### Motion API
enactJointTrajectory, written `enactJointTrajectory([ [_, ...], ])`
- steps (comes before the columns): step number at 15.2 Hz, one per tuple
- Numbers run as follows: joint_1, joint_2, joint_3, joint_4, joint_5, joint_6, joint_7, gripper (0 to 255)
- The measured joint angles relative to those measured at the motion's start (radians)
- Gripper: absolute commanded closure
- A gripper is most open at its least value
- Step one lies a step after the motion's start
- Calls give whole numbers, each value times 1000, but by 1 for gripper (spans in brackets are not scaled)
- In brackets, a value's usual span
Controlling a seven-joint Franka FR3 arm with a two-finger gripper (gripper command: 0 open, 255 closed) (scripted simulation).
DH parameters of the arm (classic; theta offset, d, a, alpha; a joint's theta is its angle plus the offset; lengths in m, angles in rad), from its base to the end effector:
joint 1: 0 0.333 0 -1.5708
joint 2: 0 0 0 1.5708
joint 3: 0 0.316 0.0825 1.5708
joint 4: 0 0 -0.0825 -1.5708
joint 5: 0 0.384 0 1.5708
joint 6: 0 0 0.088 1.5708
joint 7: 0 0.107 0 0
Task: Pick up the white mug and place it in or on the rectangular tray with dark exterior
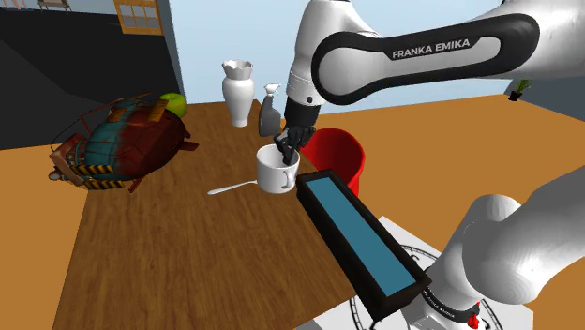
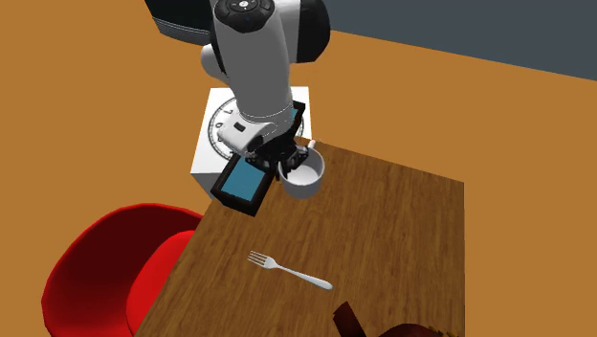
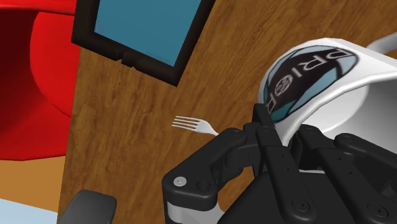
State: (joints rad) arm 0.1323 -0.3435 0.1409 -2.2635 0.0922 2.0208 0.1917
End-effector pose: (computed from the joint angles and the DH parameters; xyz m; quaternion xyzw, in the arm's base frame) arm 0.4397 0.1334 0.5052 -0.9984 -0.0198 -0.0436 0.0295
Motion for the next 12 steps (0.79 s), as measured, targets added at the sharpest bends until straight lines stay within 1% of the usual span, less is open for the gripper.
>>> enactJointTrajectory([
  [5,-1,-195,-34,-147,9,-50,-41,255],
  [9,-6,-366,-68,-268,4,-103,-76,255],
  [12,-13,-498,-95,-332,-8,-172,-99,255],
])
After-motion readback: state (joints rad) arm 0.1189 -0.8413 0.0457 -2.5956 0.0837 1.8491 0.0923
